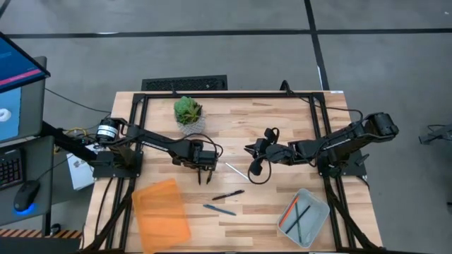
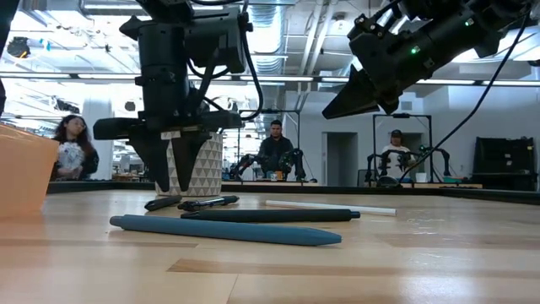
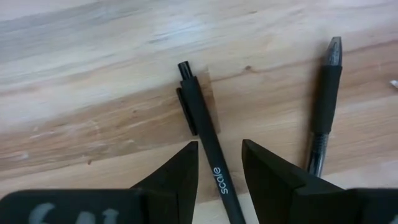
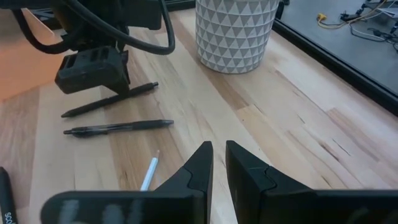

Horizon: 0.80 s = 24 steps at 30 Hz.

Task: Sort pens & pencils
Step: Put the black pen into the orange bin

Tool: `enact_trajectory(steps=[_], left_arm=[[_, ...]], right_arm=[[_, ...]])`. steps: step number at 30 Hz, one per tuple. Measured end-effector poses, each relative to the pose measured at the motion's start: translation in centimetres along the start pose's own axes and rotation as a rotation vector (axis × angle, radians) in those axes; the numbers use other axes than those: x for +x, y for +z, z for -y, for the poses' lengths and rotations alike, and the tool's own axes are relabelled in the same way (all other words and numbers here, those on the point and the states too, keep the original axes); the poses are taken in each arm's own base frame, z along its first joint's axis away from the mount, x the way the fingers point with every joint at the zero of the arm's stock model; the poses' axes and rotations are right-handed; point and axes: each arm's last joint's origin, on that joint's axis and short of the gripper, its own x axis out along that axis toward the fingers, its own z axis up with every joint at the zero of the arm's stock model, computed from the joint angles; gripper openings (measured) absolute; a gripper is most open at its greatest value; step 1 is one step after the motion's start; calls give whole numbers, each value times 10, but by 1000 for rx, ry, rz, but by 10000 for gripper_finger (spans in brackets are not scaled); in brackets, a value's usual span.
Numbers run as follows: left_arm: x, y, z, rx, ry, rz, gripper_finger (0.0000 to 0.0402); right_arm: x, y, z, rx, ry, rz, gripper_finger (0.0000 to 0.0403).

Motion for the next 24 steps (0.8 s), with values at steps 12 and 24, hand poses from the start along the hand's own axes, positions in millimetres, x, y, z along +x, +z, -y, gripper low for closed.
enact_trajectory(steps=[12, 24], left_arm=[[-3, -15, 2, 20, -10, 22, 114], [9, -18, 6, 28, 1, 74, 114]], right_arm=[[0, 0, 0, 0, 0, 0, 67], [0, 0, 0, 1, 0, 1, 67]])
